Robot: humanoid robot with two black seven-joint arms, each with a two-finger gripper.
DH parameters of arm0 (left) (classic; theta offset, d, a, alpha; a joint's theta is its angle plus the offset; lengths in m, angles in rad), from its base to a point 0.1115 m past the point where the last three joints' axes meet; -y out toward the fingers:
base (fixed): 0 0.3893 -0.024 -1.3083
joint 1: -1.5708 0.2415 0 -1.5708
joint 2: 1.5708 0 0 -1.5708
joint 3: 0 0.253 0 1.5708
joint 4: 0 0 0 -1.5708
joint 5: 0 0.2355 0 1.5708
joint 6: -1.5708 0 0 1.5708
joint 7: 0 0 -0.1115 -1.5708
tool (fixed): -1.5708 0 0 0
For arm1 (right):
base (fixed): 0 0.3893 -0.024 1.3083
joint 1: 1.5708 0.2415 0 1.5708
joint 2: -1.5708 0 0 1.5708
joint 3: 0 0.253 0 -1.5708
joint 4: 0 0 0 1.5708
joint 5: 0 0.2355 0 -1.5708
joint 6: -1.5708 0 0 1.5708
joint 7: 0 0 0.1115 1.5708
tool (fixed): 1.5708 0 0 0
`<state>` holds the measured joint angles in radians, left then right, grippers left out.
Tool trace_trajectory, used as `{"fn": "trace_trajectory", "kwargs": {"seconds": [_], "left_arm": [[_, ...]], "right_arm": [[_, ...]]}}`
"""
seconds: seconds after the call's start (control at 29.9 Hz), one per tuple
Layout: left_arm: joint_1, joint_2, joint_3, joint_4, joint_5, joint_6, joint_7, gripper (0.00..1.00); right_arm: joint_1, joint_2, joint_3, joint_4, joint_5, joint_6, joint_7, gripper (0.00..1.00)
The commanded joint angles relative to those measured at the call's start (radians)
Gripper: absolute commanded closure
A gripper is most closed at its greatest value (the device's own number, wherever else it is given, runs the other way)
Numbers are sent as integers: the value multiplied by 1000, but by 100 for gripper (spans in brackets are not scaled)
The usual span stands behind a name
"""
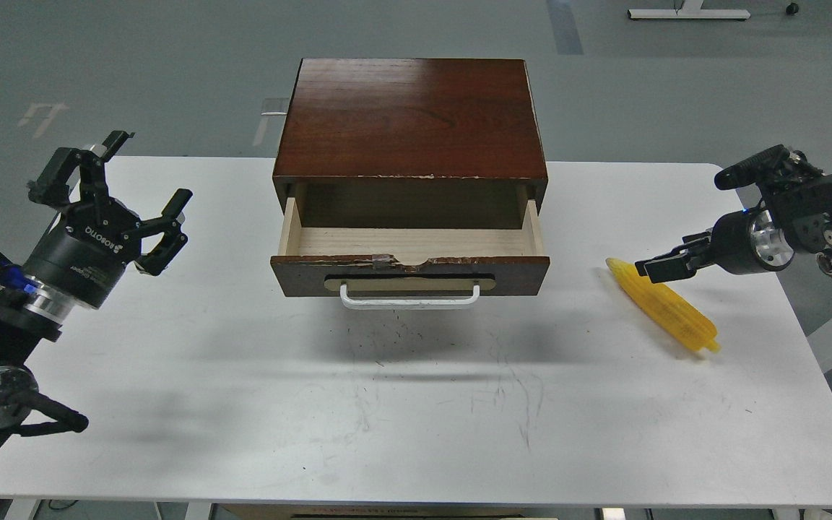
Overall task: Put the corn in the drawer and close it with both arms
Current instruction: 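Reach the right gripper down to the yellow corn cob and grasp it, then lift the corn with the right gripper and carry it over the drawer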
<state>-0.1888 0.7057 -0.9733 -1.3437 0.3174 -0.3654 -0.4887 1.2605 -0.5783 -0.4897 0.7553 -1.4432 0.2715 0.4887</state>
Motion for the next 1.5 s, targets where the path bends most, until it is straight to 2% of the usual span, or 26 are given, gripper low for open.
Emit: {"fn": "trace_trajectory", "kwargs": {"seconds": [0.0, 0.3, 0.4, 0.5, 0.57, 0.6, 0.67, 0.7, 0.77, 0.8, 0.97, 1.2, 1.37, 1.47], "left_arm": [[0, 2, -2, 0, -1, 0, 0, 0], [0, 6, -4, 0, -1, 0, 0, 0], [0, 6, -4, 0, -1, 0, 0, 0], [0, 8, -4, 0, -1, 0, 0, 0], [0, 8, -4, 0, -1, 0, 0, 0], [0, 8, -4, 0, -1, 0, 0, 0], [0, 8, -4, 0, -1, 0, 0, 0], [0, 8, -4, 0, -1, 0, 0, 0], [0, 9, -4, 0, -1, 0, 0, 0], [0, 9, -4, 0, -1, 0, 0, 0], [0, 9, -7, 0, -1, 0, 0, 0], [0, 11, -11, -2, -1, 0, 0, 0], [0, 26, -11, -2, -3, -3, 0, 0], [0, 37, -13, -2, -4, -12, 0, 0]], "right_arm": [[-6, 29, -38, -8, 0, -6, 0, 0], [-6, 38, -125, -8, 0, -9, 0, 2], [-13, 38, -135, -8, 0, -23, 0, 4], [-32, 48, -136, -7, 0, -48, 0, 11], [-32, 48, -136, -7, 0, -48, 0, 31], [-32, 48, -136, -7, 0, -48, 0, 31], [-32, 41, -147, 1, 1, -48, 0, 58], [-32, 41, -151, -1, 0, -48, 0, 65], [-32, 35, -162, 4, 1, -48, 0, 88], [-32, 32, -162, 4, 1, -48, 0, 91], [8, -3, -156, 42, 9, -49, 0, 96], [245, -106, -102, 171, 58, -44, 0, 95], [416, -101, -101, 214, 104, -38, 0, 95], [539, -48, -104, 275, 168, -32, 0, 94]]}}
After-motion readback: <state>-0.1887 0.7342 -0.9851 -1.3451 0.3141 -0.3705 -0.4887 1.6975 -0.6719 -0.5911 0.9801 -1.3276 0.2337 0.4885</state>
